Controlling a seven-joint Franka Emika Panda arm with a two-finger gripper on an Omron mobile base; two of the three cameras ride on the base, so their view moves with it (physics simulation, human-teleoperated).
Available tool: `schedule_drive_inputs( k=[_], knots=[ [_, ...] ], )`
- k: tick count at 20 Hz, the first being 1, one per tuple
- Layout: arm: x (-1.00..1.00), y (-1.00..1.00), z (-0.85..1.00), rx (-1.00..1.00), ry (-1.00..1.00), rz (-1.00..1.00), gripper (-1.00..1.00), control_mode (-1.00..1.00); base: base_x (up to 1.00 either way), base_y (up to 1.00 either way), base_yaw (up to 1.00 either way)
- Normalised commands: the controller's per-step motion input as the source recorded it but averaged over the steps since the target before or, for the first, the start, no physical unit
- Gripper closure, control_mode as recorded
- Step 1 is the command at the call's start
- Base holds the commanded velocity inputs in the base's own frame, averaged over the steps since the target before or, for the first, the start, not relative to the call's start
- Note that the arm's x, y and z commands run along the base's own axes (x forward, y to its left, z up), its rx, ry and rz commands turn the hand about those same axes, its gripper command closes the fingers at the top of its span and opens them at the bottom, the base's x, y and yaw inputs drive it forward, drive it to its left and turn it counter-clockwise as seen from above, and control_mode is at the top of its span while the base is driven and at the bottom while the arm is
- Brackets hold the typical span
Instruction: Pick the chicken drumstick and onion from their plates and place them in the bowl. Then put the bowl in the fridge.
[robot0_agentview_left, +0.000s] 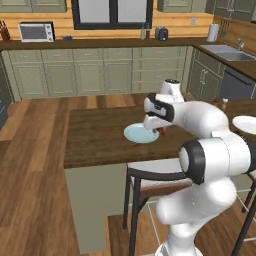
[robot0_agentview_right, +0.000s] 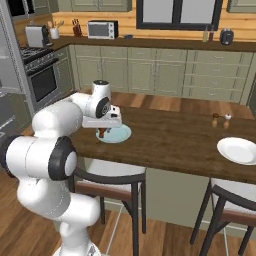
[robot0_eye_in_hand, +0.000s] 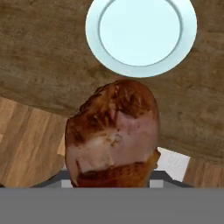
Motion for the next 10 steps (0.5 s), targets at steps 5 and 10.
schedule_drive_inputs(
  k=[5,10],
  knots=[
    [-0.87,0.0,0.62,-0.03,0.02,-0.04,1.0,-1.0,0.0,0.0,0.0],
    [-0.65,0.0,0.41,-0.01,0.08,-0.03,1.0,-1.0,0.0,0.0,0.0]
  ],
)
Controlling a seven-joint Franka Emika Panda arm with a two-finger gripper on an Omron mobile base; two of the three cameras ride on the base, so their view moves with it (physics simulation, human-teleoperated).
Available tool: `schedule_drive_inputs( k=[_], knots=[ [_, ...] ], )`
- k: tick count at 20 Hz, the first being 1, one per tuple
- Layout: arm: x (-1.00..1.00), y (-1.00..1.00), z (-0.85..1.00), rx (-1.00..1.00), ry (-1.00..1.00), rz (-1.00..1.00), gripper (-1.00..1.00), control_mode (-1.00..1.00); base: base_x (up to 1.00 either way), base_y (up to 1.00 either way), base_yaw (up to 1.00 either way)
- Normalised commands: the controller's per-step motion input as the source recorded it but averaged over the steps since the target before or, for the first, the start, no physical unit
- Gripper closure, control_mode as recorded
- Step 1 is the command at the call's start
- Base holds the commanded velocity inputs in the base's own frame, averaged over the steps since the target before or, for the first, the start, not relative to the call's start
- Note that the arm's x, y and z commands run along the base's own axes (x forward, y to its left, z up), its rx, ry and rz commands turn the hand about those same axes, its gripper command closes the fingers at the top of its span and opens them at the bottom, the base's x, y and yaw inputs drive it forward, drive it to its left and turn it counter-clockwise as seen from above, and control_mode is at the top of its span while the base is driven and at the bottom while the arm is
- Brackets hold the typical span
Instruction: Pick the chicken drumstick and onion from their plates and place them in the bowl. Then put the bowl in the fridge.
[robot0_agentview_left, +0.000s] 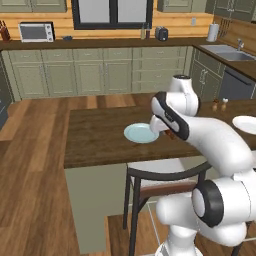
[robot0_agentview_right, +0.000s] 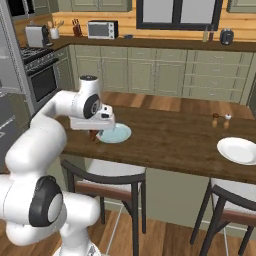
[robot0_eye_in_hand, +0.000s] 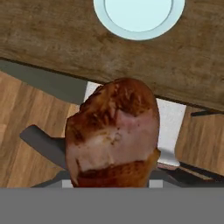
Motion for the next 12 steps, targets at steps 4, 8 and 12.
schedule_drive_inputs(
  k=[4,8,12],
  knots=[
    [-0.78,0.0,-0.02,0.0,0.0,0.0,1.0,-1.0,0.0,0.0,0.0],
    [-0.92,0.0,-0.03,0.0,-0.04,0.0,1.0,-1.0,0.0,0.0,0.0],
    [-0.5,-0.04,0.0,0.0,-0.01,0.0,1.0,1.0,-0.45,-0.26,-0.03]
  ],
)
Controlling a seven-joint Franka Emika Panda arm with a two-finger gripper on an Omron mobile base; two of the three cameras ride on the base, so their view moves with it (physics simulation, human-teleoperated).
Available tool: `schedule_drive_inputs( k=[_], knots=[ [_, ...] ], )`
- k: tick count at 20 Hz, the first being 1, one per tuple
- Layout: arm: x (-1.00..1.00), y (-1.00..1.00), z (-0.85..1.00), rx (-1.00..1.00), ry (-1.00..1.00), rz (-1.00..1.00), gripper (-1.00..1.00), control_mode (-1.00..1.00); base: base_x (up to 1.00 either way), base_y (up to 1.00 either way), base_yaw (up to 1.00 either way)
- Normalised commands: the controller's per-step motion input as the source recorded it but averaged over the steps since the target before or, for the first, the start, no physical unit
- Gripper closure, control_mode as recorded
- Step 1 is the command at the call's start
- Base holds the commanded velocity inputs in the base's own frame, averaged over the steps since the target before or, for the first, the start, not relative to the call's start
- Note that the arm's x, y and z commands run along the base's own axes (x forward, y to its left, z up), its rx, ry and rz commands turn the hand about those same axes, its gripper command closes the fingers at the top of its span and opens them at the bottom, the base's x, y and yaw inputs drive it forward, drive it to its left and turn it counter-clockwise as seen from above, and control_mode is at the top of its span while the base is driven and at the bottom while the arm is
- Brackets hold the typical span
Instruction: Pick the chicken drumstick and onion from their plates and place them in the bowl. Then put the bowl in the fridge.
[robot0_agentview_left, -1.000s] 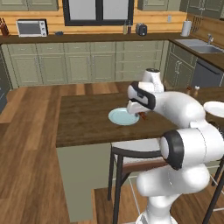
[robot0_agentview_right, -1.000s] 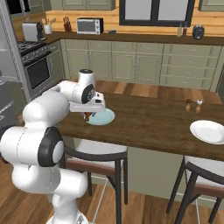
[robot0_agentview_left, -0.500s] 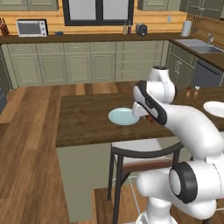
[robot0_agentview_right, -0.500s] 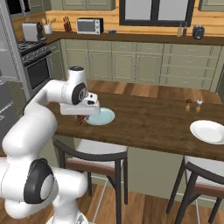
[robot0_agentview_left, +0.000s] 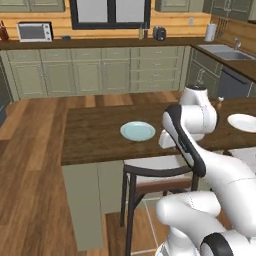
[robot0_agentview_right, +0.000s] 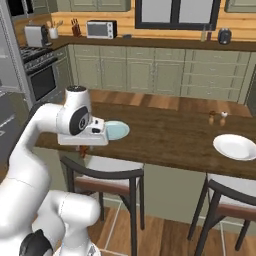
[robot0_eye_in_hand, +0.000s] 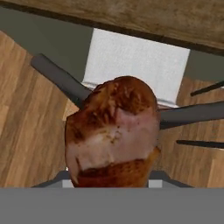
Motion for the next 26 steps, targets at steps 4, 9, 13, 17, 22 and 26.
schedule_drive_inputs(
  k=[4,9,13,17,22,26],
  knots=[
    [0.0,0.0,0.0,0.0,0.0,0.0,1.0,1.0,-0.38,-0.94,-0.09],
    [0.0,0.0,0.0,0.0,0.0,0.0,1.0,1.0,-0.15,-1.0,-0.02],
    [0.0,0.0,0.0,0.0,0.0,0.0,1.0,1.0,0.0,-1.0,0.0],
    [0.0,0.0,0.0,0.0,0.0,0.0,1.0,1.0,-0.14,-1.0,0.0],
    [0.0,0.0,0.0,0.0,0.0,0.0,1.0,1.0,0.0,-1.0,0.0],
    [0.0,0.0,0.0,0.0,0.0,0.0,1.0,1.0,0.47,-0.99,0.0]
  ],
)
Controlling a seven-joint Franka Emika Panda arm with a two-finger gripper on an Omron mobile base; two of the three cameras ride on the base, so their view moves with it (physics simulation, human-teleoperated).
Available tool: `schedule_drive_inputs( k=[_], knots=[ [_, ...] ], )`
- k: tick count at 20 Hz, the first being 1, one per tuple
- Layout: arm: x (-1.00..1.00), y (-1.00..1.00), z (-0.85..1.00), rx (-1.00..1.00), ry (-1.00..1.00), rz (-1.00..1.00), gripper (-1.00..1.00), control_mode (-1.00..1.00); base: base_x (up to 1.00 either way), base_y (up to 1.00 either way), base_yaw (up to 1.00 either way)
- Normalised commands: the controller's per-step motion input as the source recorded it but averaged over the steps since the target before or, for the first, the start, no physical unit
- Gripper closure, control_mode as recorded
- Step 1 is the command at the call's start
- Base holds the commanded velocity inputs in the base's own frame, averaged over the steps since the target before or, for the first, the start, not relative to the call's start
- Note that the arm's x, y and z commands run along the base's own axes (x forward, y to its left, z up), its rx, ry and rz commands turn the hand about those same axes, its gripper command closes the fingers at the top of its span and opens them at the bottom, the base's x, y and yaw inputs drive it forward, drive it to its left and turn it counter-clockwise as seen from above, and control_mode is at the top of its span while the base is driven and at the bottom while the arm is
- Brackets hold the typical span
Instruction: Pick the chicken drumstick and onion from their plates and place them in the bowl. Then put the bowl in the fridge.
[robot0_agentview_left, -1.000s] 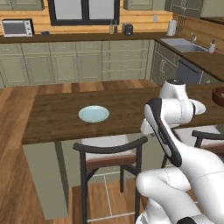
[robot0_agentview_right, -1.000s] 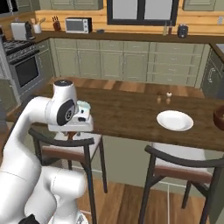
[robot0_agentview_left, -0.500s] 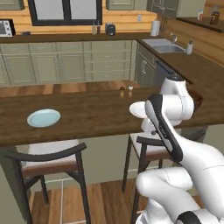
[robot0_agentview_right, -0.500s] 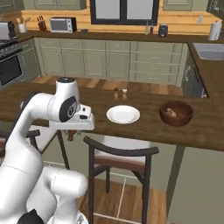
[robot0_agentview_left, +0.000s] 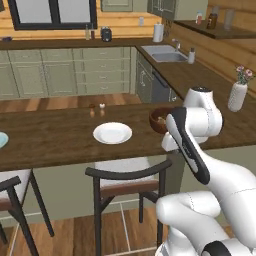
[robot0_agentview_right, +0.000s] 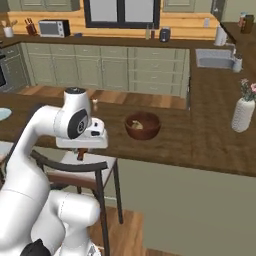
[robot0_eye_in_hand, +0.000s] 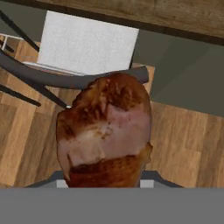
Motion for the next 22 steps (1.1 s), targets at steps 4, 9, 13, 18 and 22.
schedule_drive_inputs(
  k=[4,9,13,18,22],
  knots=[
    [0.0,0.0,0.0,0.0,0.0,0.0,1.0,1.0,0.92,-0.43,-0.03],
    [0.0,0.0,0.0,0.0,0.0,0.0,1.0,1.0,0.85,-0.31,-0.02],
    [0.0,0.0,0.0,0.0,0.0,0.0,1.0,1.0,0.93,-0.57,0.06],
    [0.0,0.0,0.0,0.0,0.0,0.0,1.0,1.0,0.68,-0.65,0.34],
    [0.63,-0.6,0.0,0.12,0.0,0.23,1.0,-1.0,0.13,-0.21,0.1]
  ],
)
